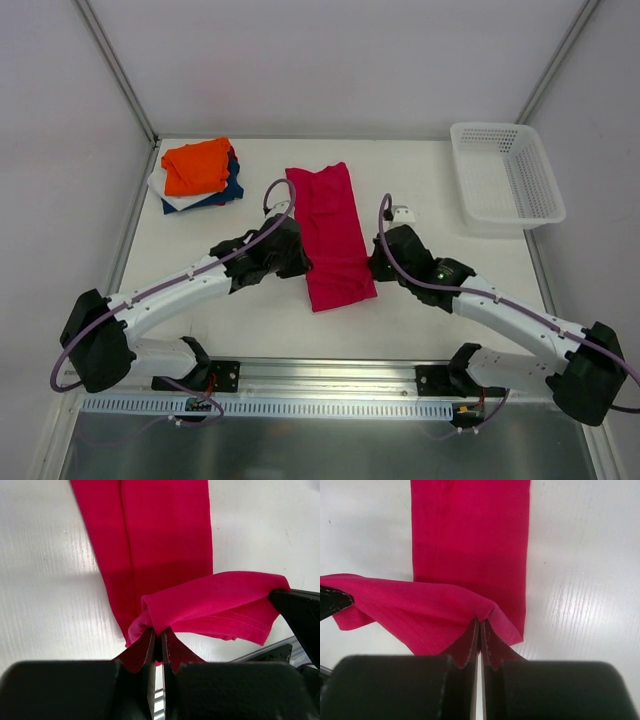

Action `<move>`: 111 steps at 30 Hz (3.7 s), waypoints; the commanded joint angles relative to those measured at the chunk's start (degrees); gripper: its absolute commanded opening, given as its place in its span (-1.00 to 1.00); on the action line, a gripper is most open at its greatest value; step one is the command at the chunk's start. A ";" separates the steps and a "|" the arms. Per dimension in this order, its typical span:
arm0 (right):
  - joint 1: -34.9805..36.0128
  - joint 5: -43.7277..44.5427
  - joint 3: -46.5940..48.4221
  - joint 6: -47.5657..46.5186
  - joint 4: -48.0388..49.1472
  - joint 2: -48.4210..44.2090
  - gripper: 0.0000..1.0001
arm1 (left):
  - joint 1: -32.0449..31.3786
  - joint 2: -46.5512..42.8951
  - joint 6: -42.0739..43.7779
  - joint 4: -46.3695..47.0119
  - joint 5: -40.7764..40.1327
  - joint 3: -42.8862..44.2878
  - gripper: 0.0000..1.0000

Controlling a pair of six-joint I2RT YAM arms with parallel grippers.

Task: Fold and stack the t-shirts
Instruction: Fold the tshirt

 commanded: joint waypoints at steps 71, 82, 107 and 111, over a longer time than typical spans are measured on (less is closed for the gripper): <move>-6.79 -12.57 6.72 -3.50 5.45 13.56 0.17 | 12.55 6.54 7.24 10.92 12.01 -7.25 0.98; -2.48 -11.52 1.17 -0.51 9.85 16.55 0.09 | 9.47 4.08 3.98 11.01 10.43 -13.40 0.98; -2.30 -11.34 8.28 -4.02 15.30 30.43 0.10 | 9.47 2.94 3.98 11.01 10.25 -14.81 0.98; -2.56 -10.99 11.01 -4.90 15.21 32.28 0.10 | 9.47 3.02 3.90 10.92 10.34 -15.16 0.98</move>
